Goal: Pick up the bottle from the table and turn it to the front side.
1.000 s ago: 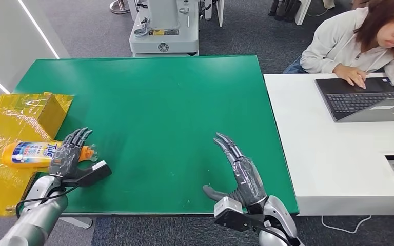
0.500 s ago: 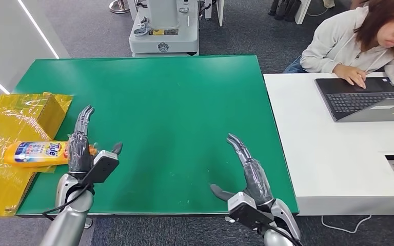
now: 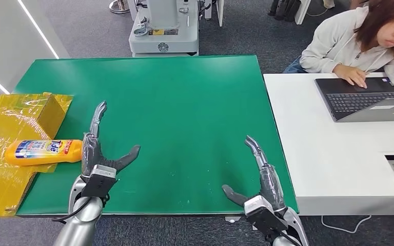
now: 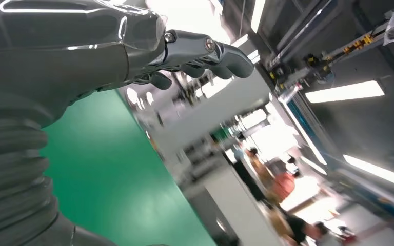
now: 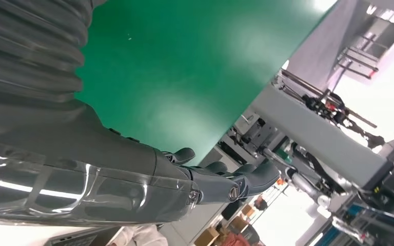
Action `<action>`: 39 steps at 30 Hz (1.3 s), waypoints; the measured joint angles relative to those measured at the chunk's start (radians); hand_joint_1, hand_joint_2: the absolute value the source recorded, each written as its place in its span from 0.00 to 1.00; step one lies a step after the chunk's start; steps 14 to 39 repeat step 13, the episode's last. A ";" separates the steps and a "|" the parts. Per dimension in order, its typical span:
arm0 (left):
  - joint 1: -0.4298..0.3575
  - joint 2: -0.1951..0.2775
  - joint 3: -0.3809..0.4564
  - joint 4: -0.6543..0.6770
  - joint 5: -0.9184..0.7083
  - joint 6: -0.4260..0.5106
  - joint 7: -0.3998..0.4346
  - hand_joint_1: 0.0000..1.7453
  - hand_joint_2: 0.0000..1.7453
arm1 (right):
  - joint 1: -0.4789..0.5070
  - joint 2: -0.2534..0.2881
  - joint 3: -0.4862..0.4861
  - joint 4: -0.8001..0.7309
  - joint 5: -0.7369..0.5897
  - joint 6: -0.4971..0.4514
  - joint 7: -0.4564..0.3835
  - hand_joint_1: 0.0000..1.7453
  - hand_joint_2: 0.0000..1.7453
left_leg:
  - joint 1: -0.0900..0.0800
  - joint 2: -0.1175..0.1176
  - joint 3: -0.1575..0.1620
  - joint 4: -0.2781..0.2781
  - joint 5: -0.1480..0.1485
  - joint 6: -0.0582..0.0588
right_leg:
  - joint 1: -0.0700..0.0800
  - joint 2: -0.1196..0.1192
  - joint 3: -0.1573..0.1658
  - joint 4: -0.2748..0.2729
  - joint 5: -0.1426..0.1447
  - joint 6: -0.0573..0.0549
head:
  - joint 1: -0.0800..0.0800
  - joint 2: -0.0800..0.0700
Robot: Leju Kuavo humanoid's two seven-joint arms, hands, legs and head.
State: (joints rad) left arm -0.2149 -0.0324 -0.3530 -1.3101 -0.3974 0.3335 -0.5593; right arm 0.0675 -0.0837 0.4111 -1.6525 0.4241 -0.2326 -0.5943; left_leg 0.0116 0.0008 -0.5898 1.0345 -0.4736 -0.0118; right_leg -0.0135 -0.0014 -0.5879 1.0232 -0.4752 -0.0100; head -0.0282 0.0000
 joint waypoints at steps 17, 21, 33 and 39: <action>0.115 -0.104 -0.076 -0.060 0.194 -0.138 -0.004 0.00 1.00 | 0.194 0.094 -0.113 -0.195 -0.094 -0.065 -0.034 0.00 1.00 | 0.000 0.000 0.000 0.000 -0.001 0.001 | 0.000 0.000 0.000 0.000 -0.001 0.001 | 0.000 0.000; 0.115 -0.104 -0.076 -0.060 0.194 -0.138 -0.004 0.00 1.00 | 0.194 0.094 -0.113 -0.195 -0.094 -0.065 -0.034 0.00 1.00 | 0.000 0.000 0.000 0.000 -0.001 0.001 | 0.000 0.000 0.000 0.000 -0.001 0.001 | 0.000 0.000; 0.115 -0.104 -0.076 -0.060 0.194 -0.138 -0.004 0.00 1.00 | 0.194 0.094 -0.113 -0.195 -0.094 -0.065 -0.034 0.00 1.00 | 0.000 0.000 0.000 0.000 -0.001 0.001 | 0.000 0.000 0.000 0.000 -0.001 0.001 | 0.000 0.000; 0.115 -0.104 -0.076 -0.060 0.194 -0.138 -0.004 0.00 1.00 | 0.194 0.094 -0.113 -0.195 -0.094 -0.065 -0.034 0.00 1.00 | 0.000 0.000 0.000 0.000 -0.001 0.001 | 0.000 0.000 0.000 0.000 -0.001 0.001 | 0.000 0.000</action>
